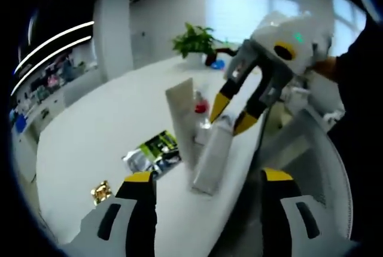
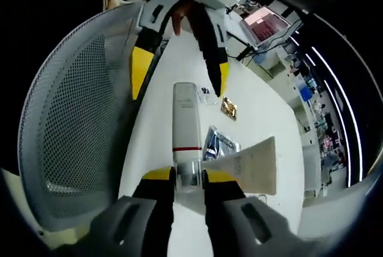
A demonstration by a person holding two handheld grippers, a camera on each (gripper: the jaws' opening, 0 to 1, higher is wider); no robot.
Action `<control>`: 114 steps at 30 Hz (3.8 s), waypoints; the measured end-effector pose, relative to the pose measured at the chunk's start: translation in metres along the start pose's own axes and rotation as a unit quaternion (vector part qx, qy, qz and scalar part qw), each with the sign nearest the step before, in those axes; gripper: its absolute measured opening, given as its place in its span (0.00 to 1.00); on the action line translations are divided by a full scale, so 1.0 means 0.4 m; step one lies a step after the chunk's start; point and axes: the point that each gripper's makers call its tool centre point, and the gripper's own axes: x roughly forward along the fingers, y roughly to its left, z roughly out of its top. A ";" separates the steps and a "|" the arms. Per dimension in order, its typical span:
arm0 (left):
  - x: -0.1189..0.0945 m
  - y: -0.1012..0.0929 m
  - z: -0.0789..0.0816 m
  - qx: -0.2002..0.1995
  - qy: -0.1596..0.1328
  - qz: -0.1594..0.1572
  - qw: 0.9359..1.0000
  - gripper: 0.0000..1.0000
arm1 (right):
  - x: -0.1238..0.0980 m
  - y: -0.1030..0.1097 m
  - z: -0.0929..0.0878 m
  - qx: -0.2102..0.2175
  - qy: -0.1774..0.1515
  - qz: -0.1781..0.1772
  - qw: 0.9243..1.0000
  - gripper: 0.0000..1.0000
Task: Arrange the skincare products in the storage area until every visible bottle or jar stands upright without overlapping.
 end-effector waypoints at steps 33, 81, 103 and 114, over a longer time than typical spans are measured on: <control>0.115 -0.015 -0.063 0.021 0.049 -0.076 0.996 0.21 | 0.051 0.020 0.020 -0.233 0.077 0.020 0.969 0.18; 0.021 -0.064 0.108 -0.137 -0.145 -0.212 0.957 0.19 | -0.114 -0.050 -0.047 0.323 -0.154 -0.080 0.930 0.22; -0.043 -0.130 0.192 -0.304 -0.200 -0.381 0.850 0.19 | -0.258 -0.136 0.106 0.564 -0.549 0.072 0.612 0.27; -0.071 -0.193 0.202 -0.320 -0.184 -0.452 0.812 0.19 | -0.275 -0.119 0.177 0.538 -0.574 0.133 0.602 0.24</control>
